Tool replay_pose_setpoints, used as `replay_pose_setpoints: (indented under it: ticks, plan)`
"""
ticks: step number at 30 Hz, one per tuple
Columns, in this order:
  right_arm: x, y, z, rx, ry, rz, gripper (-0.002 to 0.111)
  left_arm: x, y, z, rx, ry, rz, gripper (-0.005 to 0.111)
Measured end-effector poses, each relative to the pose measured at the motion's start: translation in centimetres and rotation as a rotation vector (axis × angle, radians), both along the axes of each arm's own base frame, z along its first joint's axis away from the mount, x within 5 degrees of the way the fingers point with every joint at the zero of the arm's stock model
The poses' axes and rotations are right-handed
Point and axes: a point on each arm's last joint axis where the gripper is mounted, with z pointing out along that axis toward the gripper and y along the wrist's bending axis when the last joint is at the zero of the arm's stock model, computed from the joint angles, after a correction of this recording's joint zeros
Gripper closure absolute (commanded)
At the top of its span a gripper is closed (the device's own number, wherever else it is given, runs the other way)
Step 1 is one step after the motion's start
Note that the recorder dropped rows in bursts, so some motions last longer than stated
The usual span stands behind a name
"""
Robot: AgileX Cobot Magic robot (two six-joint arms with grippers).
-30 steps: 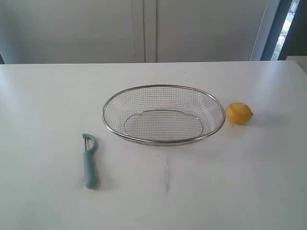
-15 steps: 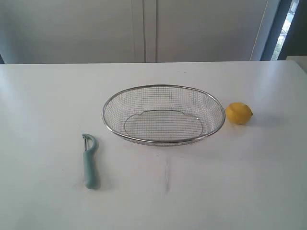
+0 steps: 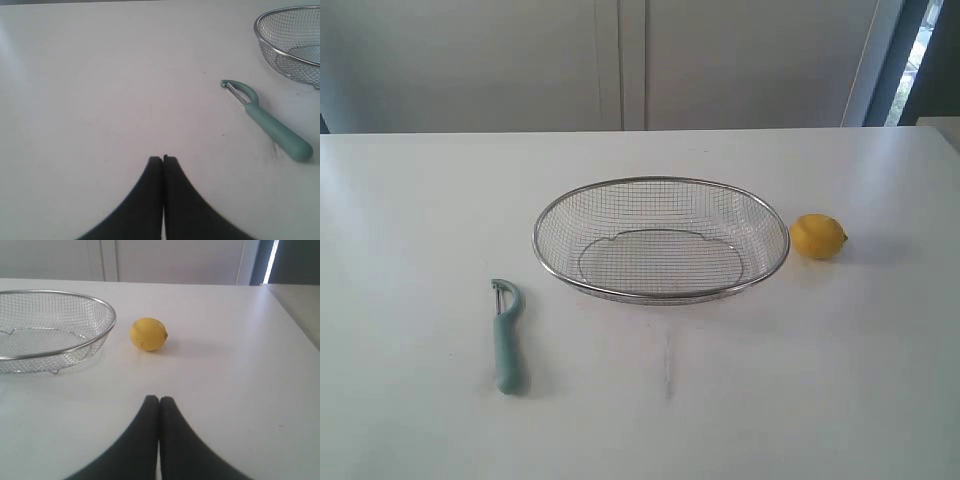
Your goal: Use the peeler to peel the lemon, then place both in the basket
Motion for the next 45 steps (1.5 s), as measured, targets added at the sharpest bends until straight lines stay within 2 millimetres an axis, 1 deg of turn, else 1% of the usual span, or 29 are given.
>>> replay_pose_setpoints:
  ticks: [4, 12, 15, 23, 29, 35, 38, 40, 43, 45]
  plan:
    - [0.1, 0.0, 0.7, 0.005, -0.076, 0.000, 0.108, 0.0, 0.0, 0.0, 0.000, 0.000, 0.000, 0.107]
    - [0.2, 0.0, 2.9, 0.023, -0.322, 0.000, 0.108, 0.0, 0.0, 0.0, 0.000, 0.000, 0.000, 0.107]
    - [0.1, 0.0, 3.7, 0.055, -0.411, -0.001, 0.108, 0.0, 0.0, 0.0, 0.000, 0.000, 0.000, 0.107]
    - [-0.1, 0.0, 4.6, 0.106, -0.503, 0.001, 0.108, 0.0, 0.0, 0.0, 0.000, 0.000, 0.000, 0.107]
    - [-0.2, 0.0, 5.0, 0.200, -0.540, 0.007, 0.108, 0.0, 0.0, 0.0, 0.000, 0.000, 0.000, 0.107]
    - [-0.6, 0.0, 6.1, 0.226, -0.670, 0.019, 0.108, 0.0, 0.0, 0.0, 0.000, 0.000, 0.000, 0.107]
    - [-0.7, 0.0, 6.1, 0.227, -0.672, 0.019, 0.108, 0.0, 0.0, 0.0, 0.000, 0.000, 0.000, 0.107]
    - [-0.6, 0.0, 6.0, 0.232, -0.638, 0.017, 0.108, 0.0, 0.0, 0.0, 0.000, 0.000, 0.000, 0.107]
    - [-0.2, 0.0, 6.3, 0.261, -0.517, 0.007, 0.108, 0.0, 0.0, 0.0, 0.000, 0.000, 0.000, 0.107]
    - [0.4, 0.0, 6.5, 0.276, -0.395, -0.007, 0.108, 0.0, 0.0, 0.0, 0.000, 0.000, 0.000, 0.107]
